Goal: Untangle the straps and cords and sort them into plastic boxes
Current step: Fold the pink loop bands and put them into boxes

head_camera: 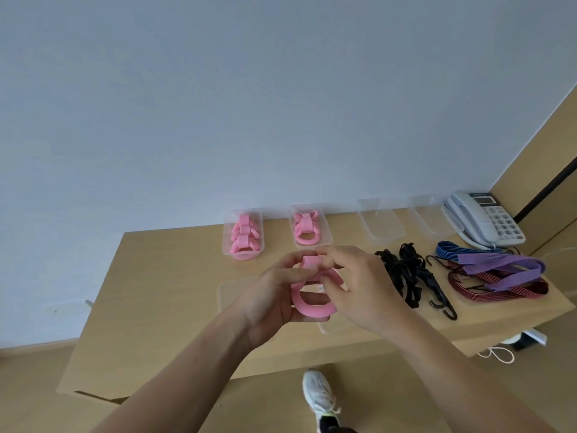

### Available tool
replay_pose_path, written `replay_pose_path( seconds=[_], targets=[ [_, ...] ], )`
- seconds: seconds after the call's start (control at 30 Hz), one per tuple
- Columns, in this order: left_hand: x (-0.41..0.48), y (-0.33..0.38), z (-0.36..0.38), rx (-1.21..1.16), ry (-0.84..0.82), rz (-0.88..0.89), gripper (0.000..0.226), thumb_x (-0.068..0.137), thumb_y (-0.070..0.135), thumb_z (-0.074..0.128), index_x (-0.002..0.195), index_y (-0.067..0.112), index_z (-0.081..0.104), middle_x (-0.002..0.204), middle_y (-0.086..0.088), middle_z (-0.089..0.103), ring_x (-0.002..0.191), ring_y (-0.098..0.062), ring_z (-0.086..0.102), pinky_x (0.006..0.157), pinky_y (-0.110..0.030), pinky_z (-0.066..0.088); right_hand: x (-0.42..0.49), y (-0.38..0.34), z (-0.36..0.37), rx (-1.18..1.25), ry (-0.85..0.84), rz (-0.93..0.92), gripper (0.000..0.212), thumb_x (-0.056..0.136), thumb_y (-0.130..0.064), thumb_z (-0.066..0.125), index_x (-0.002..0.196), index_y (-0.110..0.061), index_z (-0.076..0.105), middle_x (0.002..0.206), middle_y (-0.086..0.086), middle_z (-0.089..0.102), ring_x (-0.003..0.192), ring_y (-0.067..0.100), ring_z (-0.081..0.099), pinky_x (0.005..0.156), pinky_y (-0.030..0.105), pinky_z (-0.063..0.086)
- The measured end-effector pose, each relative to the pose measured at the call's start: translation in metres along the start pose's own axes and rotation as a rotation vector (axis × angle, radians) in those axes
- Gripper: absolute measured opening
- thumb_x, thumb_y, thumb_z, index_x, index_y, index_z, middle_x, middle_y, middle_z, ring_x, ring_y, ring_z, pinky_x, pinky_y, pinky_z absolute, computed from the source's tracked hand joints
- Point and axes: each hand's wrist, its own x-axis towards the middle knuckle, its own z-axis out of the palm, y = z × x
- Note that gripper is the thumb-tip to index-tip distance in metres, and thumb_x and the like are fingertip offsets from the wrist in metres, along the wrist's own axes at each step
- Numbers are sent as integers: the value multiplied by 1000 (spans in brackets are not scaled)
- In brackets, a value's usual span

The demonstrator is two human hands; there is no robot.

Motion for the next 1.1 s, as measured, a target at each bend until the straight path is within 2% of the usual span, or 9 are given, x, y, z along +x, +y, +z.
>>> replay_pose_path(
  seconds=[0.17, 0.27, 0.37, 0.53, 0.63, 0.77, 0.87, 1.03, 1.1],
  targets=[
    [24, -1, -21, -23, 118, -22, 62, 76, -2, 65, 136, 13, 57, 122, -23, 71, 96, -44, 72, 84, -50, 60, 22, 21, 18, 33, -65, 5, 31, 75, 4, 73, 94, -20, 70, 101, -11, 70, 94, 11, 65, 80, 38, 54],
    [44, 1, -27, 8, 180, -41, 58, 68, -4, 67, 126, 5, 65, 112, -22, 72, 89, -38, 72, 81, -48, 62, 34, 41, 26, 59, -95, -6, 34, 72, 4, 75, 97, -19, 72, 102, -10, 67, 95, 13, 64, 80, 38, 54],
    [65, 5, -39, 14, 214, -59, 52, 69, -6, 65, 120, 2, 69, 112, -28, 72, 98, -44, 73, 84, -51, 62, 43, 64, 32, 93, -160, -15, 34, 73, -16, 83, 105, -20, 75, 118, -14, 63, 106, 11, 61, 91, 32, 51],
    [104, 9, -52, 56, 262, -114, 50, 71, -4, 64, 120, 4, 68, 107, -22, 74, 106, -44, 70, 84, -48, 61, 62, 103, 41, 46, -297, -14, 61, 58, -32, 94, 114, -24, 70, 131, -18, 54, 116, 12, 54, 95, 30, 47],
    [128, 10, -57, 72, 282, -167, 51, 72, -7, 62, 121, 4, 67, 111, -23, 74, 104, -43, 71, 82, -46, 62, 78, 123, 44, 69, -301, -4, 53, 58, -27, 94, 104, -21, 70, 125, -14, 56, 111, 13, 56, 90, 33, 51],
    [157, 11, -66, 73, 307, -243, 52, 70, -5, 64, 121, 6, 68, 121, -27, 70, 111, -49, 69, 93, -53, 60, 95, 148, 46, 160, -323, 65, 43, 66, -26, 91, 104, -22, 71, 143, -11, 51, 130, 6, 47, 104, 23, 42],
    [176, 11, -72, 115, 303, -284, 52, 67, 0, 68, 118, 11, 72, 122, -22, 72, 104, -43, 71, 103, -60, 52, 107, 163, 49, 220, -338, 93, 40, 72, -22, 87, 109, -22, 71, 130, -12, 62, 121, 5, 55, 101, 23, 44],
    [199, 10, -81, 139, 289, -352, 56, 71, 16, 78, 127, 15, 66, 118, -14, 75, 97, -29, 72, 90, -49, 60, 121, 182, 57, 256, -305, 156, 43, 70, -14, 81, 110, -17, 66, 105, -8, 67, 98, 13, 62, 86, 35, 52],
    [207, 7, -84, 190, 414, -305, 45, 82, 33, 76, 124, 20, 67, 115, -9, 76, 95, -24, 72, 80, -42, 61, 129, 191, 60, 212, -263, 120, 43, 67, -11, 80, 108, -13, 67, 104, -5, 68, 95, 17, 63, 84, 37, 53]
  ],
)
